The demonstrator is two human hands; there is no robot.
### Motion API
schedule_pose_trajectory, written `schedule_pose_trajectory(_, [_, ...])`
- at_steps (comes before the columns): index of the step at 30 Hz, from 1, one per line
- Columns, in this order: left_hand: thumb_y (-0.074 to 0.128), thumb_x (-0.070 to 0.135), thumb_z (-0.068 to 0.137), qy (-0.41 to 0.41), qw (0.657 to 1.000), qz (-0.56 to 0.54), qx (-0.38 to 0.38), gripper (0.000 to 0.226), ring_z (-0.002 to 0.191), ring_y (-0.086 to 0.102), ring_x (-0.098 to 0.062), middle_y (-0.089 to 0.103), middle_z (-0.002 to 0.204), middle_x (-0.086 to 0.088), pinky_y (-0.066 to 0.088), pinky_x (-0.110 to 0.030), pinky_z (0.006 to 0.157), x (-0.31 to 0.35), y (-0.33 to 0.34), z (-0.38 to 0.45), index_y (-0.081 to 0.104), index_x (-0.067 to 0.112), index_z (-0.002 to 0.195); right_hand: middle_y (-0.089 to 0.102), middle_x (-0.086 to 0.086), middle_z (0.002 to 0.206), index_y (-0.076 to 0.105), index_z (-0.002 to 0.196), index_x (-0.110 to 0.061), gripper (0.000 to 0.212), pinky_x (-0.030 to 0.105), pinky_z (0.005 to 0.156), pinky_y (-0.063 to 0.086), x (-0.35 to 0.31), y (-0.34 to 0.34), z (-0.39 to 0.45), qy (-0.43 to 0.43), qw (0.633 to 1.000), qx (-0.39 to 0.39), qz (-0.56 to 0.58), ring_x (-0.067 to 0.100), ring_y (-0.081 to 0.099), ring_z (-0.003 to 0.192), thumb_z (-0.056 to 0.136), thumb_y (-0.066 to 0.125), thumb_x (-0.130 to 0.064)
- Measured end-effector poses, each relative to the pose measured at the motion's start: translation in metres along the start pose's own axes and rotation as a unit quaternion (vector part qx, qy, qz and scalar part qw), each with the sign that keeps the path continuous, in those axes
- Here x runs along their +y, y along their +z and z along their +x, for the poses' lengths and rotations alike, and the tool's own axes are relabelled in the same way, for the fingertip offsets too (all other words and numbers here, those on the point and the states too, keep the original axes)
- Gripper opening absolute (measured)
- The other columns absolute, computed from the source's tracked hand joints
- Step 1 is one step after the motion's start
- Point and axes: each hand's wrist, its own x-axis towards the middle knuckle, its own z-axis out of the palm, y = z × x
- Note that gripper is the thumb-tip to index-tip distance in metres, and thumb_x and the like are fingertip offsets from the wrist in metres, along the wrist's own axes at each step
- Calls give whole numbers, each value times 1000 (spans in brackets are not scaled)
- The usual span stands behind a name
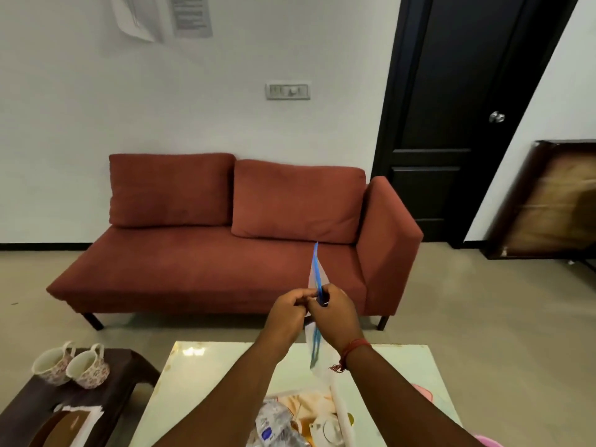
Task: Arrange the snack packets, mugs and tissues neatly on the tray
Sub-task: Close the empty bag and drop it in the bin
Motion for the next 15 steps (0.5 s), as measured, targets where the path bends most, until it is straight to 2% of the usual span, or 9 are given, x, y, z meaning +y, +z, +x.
schedule_pose_trajectory(2, [40, -10, 91, 39, 998, 50, -16, 46, 103, 65, -16, 69, 113, -2, 56, -24, 81, 3, -10, 0, 72, 20, 103, 63, -1, 91, 60, 86, -19, 11, 11, 58, 36, -8, -3, 1, -10, 999, 12, -35, 14, 58, 77, 87, 57, -9])
schedule_pose_trajectory(5, [52, -3, 90, 106, 982, 149, 56, 37, 114, 56, -17, 56, 126, -4, 48, -30, 98, 12, -25, 5, 60, 13, 122, 69, 5, 95, 68, 95, -13, 17, 27, 73, 44, -18, -15, 5, -60, 992, -2, -113, 22, 61, 86, 86, 56, -4])
schedule_pose_trajectory(8, [65, 9, 87, 145, 963, 185, 135, 60, 128, 42, -17, 41, 141, -1, 38, -38, 110, 29, -50, 15, 41, 11, 142, 72, 2, 95, 72, 99, -17, 21, 30, 78, 48, -33, -33, 11, -110, 981, -55, -149, 19, 63, 86, 85, 60, -7])
schedule_pose_trajectory(10, [69, 20, 88, 143, 965, 188, 111, 70, 131, 38, -12, 39, 143, 7, 35, -37, 113, 36, -68, 21, 35, 16, 148, 72, 1, 93, 73, 99, -19, 18, 30, 77, 49, -43, -45, 16, -134, 973, -81, -172, 17, 62, 84, 87, 61, -11])
schedule_pose_trajectory(12, [67, 29, 90, 117, 980, 145, 72, 54, 123, 54, -15, 55, 135, 4, 45, -40, 105, 43, -81, 24, 48, 20, 140, 71, 1, 95, 73, 102, -20, 19, 32, 80, 51, -51, -57, 22, -146, 964, -92, -204, 18, 62, 85, 89, 61, -13])
schedule_pose_trajectory(13, [66, 31, 91, 116, 982, 135, 70, 38, 111, 62, -20, 65, 122, -1, 52, -42, 96, 46, -84, 24, 57, 19, 126, 71, 1, 97, 72, 104, -20, 21, 34, 82, 52, -55, -62, 25, -145, 960, -95, -220, 18, 63, 87, 89, 60, -13])
schedule_pose_trajectory(15, [65, 29, 92, 127, 981, 123, 84, 14, 90, 67, -24, 71, 97, -9, 54, -43, 82, 51, -86, 22, 64, 17, 100, 71, 3, 102, 71, 108, -19, 22, 36, 88, 53, -61, -70, 30, -143, 954, -103, -242, 19, 64, 92, 90, 60, -13])
